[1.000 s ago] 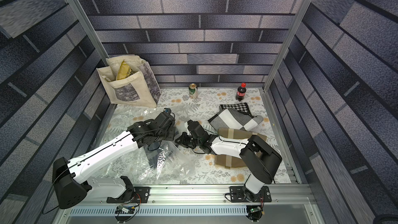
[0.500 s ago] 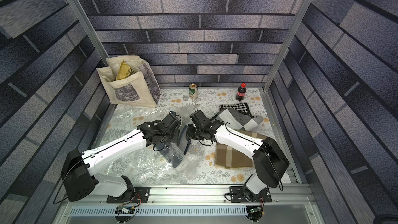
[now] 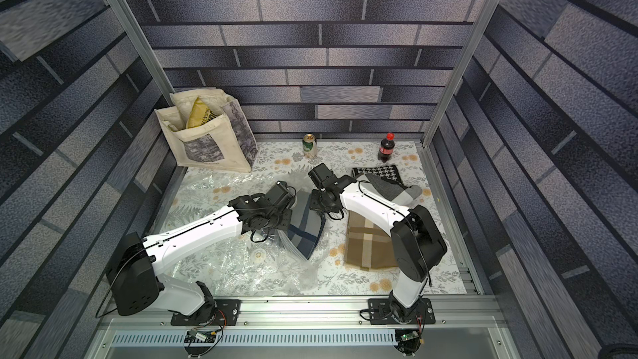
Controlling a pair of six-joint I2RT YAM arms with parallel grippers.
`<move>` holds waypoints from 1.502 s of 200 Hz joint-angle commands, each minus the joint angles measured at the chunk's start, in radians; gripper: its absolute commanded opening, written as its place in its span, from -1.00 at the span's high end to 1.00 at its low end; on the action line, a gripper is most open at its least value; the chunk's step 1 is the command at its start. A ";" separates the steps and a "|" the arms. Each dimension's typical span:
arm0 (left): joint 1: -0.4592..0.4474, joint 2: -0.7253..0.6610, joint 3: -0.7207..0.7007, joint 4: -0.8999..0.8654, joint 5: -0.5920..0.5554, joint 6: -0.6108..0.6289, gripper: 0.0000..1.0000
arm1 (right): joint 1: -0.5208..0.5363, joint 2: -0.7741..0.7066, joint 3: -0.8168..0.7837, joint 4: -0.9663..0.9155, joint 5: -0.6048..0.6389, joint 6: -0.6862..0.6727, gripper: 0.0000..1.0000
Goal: Take the scarf out of the vacuum bag
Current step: Take out the scarf from the vacuum bag.
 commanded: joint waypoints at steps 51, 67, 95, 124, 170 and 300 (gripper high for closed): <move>-0.020 0.056 -0.025 0.016 0.005 -0.017 1.00 | -0.036 0.046 0.110 -0.211 0.128 -0.114 1.00; -0.018 0.065 -0.028 0.018 -0.001 -0.013 1.00 | -0.043 0.033 0.096 -0.236 0.128 -0.122 1.00; -0.015 0.086 -0.034 0.022 -0.002 -0.010 1.00 | -0.055 -0.049 0.023 -0.246 0.138 -0.100 1.00; -0.012 0.103 -0.041 0.036 -0.003 -0.010 1.00 | -0.087 -0.144 -0.042 -0.253 0.125 -0.067 1.00; 0.005 0.129 -0.062 0.051 0.004 -0.010 1.00 | -0.135 -0.252 -0.064 -0.259 0.079 -0.024 1.00; 0.010 0.134 -0.041 0.048 0.006 -0.007 1.00 | -0.229 -0.389 0.066 -0.583 0.060 0.226 1.00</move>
